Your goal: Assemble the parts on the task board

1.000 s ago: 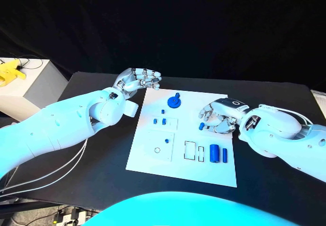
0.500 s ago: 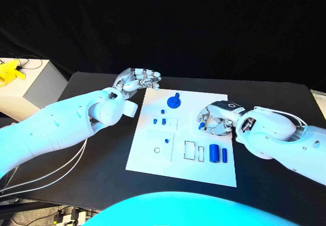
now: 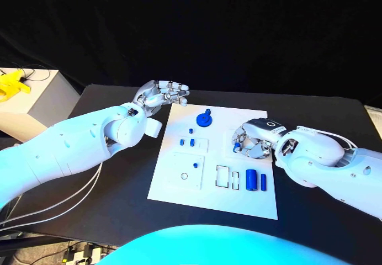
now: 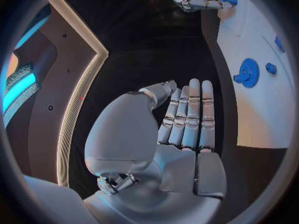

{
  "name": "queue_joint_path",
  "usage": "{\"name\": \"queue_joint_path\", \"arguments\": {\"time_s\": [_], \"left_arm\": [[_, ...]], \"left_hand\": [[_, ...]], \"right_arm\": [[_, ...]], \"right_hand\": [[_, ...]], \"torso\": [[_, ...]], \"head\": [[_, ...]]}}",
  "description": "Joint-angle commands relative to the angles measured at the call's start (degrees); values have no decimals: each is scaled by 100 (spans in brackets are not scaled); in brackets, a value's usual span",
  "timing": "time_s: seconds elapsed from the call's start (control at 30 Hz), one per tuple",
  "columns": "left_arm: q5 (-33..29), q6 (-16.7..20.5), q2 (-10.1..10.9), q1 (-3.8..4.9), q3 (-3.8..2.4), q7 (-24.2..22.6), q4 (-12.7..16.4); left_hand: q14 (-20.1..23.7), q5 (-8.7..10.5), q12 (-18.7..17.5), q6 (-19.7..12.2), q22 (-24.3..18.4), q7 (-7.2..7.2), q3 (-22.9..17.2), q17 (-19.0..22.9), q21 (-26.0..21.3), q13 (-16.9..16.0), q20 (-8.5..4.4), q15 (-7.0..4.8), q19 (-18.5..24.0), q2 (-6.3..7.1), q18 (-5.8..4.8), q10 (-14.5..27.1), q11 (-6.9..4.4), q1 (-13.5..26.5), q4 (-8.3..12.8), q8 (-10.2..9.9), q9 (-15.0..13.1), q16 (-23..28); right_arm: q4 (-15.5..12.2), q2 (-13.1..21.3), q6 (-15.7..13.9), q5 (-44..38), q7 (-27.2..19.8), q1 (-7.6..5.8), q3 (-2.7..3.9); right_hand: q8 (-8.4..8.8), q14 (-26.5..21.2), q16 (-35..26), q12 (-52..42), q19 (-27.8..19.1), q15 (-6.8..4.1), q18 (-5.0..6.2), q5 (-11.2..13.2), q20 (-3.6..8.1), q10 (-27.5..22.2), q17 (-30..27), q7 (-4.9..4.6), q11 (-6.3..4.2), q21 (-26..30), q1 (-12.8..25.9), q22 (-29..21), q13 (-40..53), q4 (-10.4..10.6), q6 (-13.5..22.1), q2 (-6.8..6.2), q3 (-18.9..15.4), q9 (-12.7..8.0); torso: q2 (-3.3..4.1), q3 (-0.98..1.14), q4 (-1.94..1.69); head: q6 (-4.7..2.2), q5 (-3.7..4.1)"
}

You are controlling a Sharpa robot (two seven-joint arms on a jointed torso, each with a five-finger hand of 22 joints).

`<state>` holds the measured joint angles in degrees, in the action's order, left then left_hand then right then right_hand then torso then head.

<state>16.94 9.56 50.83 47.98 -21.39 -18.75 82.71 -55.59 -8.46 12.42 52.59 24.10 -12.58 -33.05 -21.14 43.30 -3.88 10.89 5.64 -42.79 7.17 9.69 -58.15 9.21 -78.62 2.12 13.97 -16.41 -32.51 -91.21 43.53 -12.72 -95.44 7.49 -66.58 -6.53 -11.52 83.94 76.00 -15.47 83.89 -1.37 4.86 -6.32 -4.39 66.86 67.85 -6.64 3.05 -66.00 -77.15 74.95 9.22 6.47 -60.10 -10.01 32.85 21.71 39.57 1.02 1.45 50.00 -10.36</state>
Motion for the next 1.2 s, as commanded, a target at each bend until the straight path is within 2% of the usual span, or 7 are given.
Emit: {"name": "queue_joint_path", "arguments": {"time_s": [0.03, 0.17, 0.43, 0.83, 1.03, 1.2], "left_arm": [[-51, -143, -6, 0, -3, 23, 10], [-51, -153, -8, 0, -3, 34, 9], [-49, -169, -17, -3, -3, 37, 6], [-44, -182, -28, -8, -3, 16, -21], [-42, -191, -47, -11, -3, 9, -26], [-41, -193, -64, -17, -3, 12, -35]], "left_hand": [[32, 9, 31, -50, -5, 7, -8, -7, -19, -4, 39, 6, 12, 1, 64, 33, -3, 48, -31, 24, 9, -33], [35, 8, 31, -51, -8, 7, -10, -8, -24, -4, 39, 6, 11, 2, 65, 36, -3, 47, -31, 25, 9, -33], [39, 8, 34, -53, -15, 9, -18, -9, -33, -4, 40, 5, 8, -2, 67, 41, -3, 42, -31, 27, 9, -34], [50, 9, 40, -60, -28, 9, -23, -11, -51, -5, 41, 4, 2, 15, 70, 51, -4, 29, -19, 30, 8, -36], [50, 9, 40, -60, -28, 9, -23, -11, -51, -5, 41, 4, 2, 15, 70, 51, -4, 29, -19, 30, 8, -36], [50, 9, 40, -60, -28, 9, -23, -11, -51, -5, 41, 4, 2, 15, 70, 51, -4, 29, -19, 30, 8, -36]], "right_arm": [[-13, 0, -262, -189, 82, 21, -3], [-32, 8, -404, -259, 127, 36, -4], [-207, 112, -833, -303, 187, 55, -2], [-892, 417, -1540, -205, -17, -33, 120], [-1026, 313, -1646, -170, -152, -29, 124], [-1039, 32, -1676, -178, -251, 64, 76]], "right_hand": [[-86, 179, 43, -48, 200, -51, -71, 10, 56, 80, 22, 16, -36, -77, -94, 417, 30, -65, -83, 111, 106, 87], [-209, 182, 55, -124, 220, -87, -90, -52, 98, 205, 32, 28, -76, -184, -252, 480, 100, -291, -161, 140, 271, 193], [-262, 187, 71, -139, 232, -97, -103, -51, 109, 259, 52, 29, -86, -252, -254, 520, 139, -356, -184, 123, 351, 248], [-296, 189, 74, -137, 245, -101, -116, -96, 115, 287, 49, 29, -89, -322, -234, 558, 165, -397, -198, 91, 405, 288], [-303, 188, 72, -135, 243, -102, -114, -99, 116, 291, 47, 30, -90, -314, -231, 556, 168, -405, -202, 85, 414, 295], [-308, 186, 68, -129, 242, -103, -114, -105, 117, 293, 40, 31, -91, -312, -231, 556, 171, -416, -205, 81, 428, 302]], "torso": [[2, -4, -2], [-3, -4, -2], [-2, -3, -2], [0, -4, 1], [-1, -1, 5], [1, 2, 1]], "head": [[0, 11], [0, -2], [0, -14], [0, -44], [0, -78], [0, -126]]}}
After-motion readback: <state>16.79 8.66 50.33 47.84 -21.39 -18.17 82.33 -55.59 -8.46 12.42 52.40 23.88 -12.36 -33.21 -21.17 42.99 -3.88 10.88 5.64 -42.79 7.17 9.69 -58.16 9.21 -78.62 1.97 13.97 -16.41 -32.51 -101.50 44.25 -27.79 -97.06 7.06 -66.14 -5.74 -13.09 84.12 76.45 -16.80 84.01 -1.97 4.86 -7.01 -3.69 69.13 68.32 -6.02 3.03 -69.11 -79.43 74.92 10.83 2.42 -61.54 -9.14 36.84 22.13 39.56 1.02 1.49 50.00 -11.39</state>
